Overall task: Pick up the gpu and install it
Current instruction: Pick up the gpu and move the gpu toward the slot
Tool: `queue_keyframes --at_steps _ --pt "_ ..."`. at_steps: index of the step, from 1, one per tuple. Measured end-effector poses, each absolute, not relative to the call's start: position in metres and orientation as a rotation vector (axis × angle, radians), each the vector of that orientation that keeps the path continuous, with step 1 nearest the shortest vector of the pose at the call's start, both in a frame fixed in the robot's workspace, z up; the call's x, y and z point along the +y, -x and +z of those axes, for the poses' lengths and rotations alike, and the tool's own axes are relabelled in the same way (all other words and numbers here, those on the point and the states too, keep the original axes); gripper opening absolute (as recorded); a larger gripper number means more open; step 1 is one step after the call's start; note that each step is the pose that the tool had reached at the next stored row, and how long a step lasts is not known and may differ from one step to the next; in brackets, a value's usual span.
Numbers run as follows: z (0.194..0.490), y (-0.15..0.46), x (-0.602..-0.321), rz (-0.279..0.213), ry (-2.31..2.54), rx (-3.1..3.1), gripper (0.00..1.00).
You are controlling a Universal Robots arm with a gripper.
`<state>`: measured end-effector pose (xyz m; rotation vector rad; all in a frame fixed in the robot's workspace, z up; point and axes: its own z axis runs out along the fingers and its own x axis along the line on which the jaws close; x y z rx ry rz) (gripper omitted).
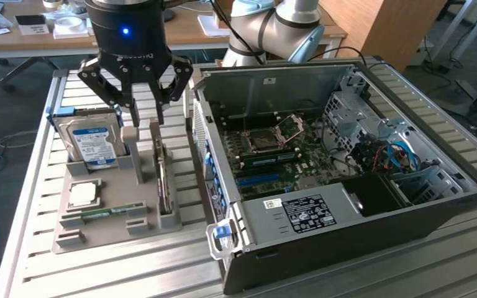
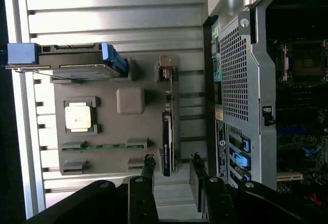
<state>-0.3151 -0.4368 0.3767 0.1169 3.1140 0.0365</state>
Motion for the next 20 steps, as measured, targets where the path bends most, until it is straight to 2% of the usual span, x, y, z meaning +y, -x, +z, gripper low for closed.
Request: queue_keyframes --at_steps 20 --pt "0.3696 0.3152 -0.4368 0.042 -0.117 3.114 0.41"
